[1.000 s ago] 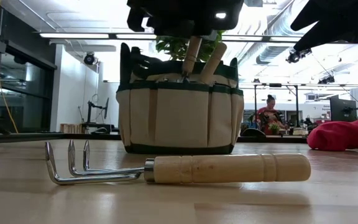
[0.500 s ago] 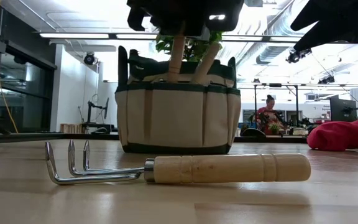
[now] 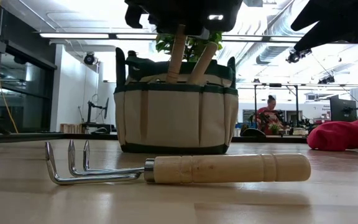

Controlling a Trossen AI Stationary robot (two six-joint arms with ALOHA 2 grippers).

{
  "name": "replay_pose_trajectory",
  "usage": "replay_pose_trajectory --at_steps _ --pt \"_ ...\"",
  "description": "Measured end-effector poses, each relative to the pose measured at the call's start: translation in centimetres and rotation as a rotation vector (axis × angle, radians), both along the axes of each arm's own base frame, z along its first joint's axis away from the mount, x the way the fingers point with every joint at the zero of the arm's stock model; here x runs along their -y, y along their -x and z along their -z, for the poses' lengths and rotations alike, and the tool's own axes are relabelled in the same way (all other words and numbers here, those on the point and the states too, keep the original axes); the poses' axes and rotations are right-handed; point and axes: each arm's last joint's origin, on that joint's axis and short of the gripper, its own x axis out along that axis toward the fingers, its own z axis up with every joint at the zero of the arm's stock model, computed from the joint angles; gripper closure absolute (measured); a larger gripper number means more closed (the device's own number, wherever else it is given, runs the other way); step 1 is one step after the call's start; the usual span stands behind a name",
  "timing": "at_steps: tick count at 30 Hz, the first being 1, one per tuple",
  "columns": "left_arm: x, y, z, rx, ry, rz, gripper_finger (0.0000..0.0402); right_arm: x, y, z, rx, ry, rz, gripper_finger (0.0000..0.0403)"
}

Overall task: Pick & Place Garden tools in Gardening bag
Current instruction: Put the brown trowel into the gardening bag

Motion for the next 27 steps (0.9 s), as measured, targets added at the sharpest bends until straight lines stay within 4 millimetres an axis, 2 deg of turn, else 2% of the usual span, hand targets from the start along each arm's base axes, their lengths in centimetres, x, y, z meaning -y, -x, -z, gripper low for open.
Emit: replay_pose_trajectory --at_steps 9,18,21,23,27 --pt "-0.1 0.3 -0.2 -0.007 -0.02 -0.084 0.0267 0.0 0.0 0.0 0.001 -0.003 0.002 0.0144" --pt "-0.5 1.2 -3.7 -0.01 -0.023 -0.032 0.0252 0.0 0.0 0.0 0.0 -0.004 0.001 0.0144" --pt "-0.3 1.4 -4.2 -0.039 -0.039 0.018 0.0264 -0.1 0.0 0.0 -0.001 -0.005 -0.003 0.0144" --pt "0.0 1.6 -4.5 -0.062 -0.046 0.072 0.0287 -0.2 0.1 0.0 -0.001 -0.004 -0.009 0.0144" --pt "0.5 2.6 -5.2 -0.091 -0.033 0.157 0.0372 -0.5 0.4 0.0 -0.001 -0.004 -0.026 0.0144"
